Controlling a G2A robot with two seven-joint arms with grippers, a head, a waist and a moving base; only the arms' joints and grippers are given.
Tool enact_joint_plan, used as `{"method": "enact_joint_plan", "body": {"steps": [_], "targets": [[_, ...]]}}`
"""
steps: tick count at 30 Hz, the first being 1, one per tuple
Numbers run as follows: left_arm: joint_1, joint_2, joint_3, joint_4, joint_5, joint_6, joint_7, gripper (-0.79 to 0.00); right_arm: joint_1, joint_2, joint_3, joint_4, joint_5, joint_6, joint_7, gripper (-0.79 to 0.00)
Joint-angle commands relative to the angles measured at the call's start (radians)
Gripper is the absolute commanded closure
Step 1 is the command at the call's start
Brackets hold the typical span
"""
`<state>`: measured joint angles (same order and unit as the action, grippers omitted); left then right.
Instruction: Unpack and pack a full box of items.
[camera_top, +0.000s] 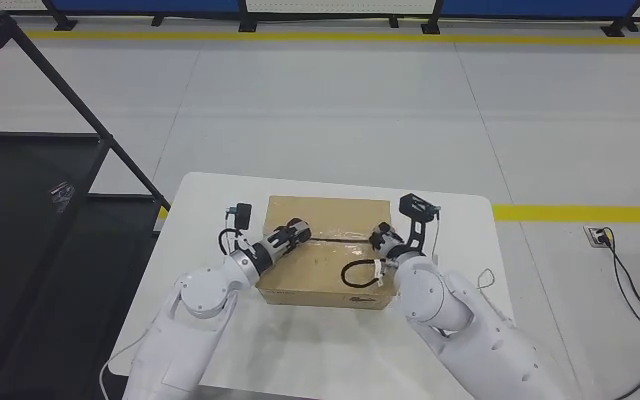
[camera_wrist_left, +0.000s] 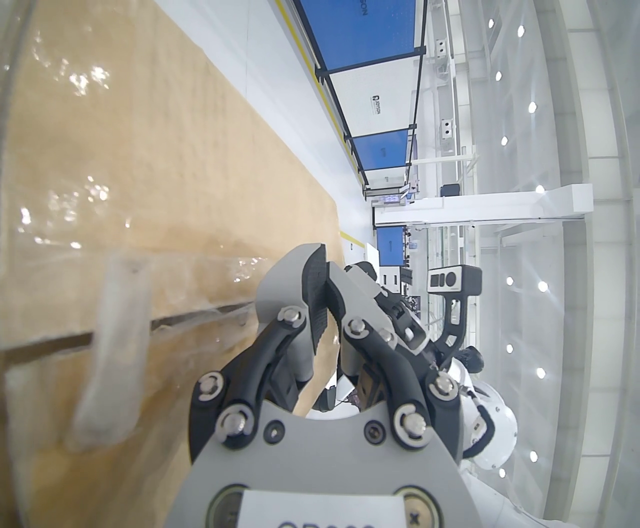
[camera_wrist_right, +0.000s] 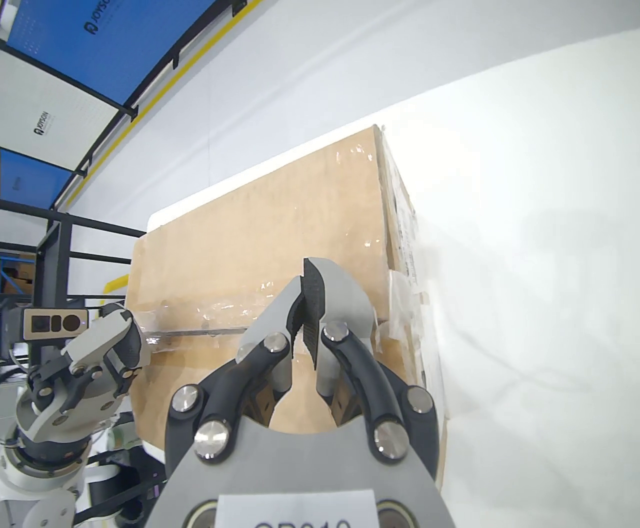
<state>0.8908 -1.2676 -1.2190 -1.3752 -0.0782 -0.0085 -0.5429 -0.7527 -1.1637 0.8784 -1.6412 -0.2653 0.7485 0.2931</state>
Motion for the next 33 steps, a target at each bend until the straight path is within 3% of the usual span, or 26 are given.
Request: {"method": "enact_joint_plan", "body": {"steps": [1, 10, 28, 33], "targets": [[0.003, 0.001, -0.005, -0.002, -0.001, -0.001, 0.000, 0.000, 0.012, -0.002, 0.024, 0.020, 0.040, 0.006, 0.043, 0.000], [0.038, 0.013, -0.070, -0.035, -0.013, -0.011, 0.016, 0.000, 0.004, -0.007, 0.080, 0.035, 0.072, 0.049, 0.075, 0.000], [0.182, 0.049, -0.278, -0.103, -0.060, -0.031, 0.057, 0.000, -0.031, -0.011, 0.136, 0.008, 0.068, 0.056, 0.118, 0.000], [0.207, 0.051, -0.260, -0.178, -0.043, -0.042, 0.019, 0.000, -0.052, -0.015, 0.157, -0.017, 0.074, 0.020, 0.076, 0.000]]}}
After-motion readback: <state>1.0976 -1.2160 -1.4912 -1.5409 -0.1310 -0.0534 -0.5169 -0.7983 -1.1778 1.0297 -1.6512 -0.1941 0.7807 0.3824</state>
